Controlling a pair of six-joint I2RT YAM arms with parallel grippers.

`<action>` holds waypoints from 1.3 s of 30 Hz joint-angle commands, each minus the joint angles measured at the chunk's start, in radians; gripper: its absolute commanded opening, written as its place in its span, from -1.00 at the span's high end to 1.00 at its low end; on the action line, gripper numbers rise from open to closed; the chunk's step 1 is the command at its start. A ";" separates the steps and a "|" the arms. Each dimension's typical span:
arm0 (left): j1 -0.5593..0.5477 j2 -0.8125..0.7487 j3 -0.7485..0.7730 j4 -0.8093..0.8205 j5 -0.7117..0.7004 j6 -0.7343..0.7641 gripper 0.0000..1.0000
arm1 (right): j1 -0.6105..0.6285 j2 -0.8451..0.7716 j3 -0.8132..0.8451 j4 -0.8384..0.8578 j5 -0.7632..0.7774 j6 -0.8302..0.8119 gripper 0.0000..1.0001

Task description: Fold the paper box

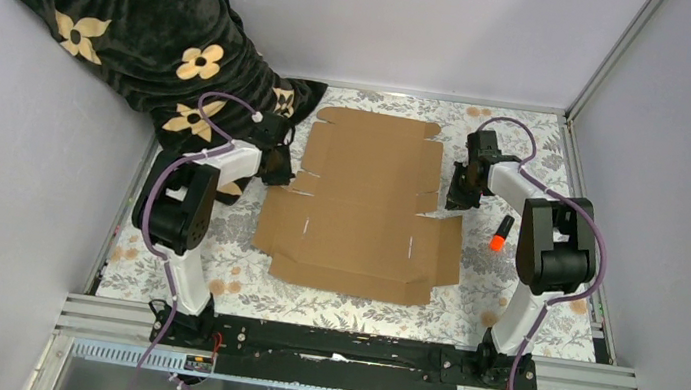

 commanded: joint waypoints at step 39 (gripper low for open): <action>-0.025 0.055 0.066 0.122 0.034 0.006 1.00 | 0.005 0.008 0.059 -0.008 -0.085 -0.015 0.84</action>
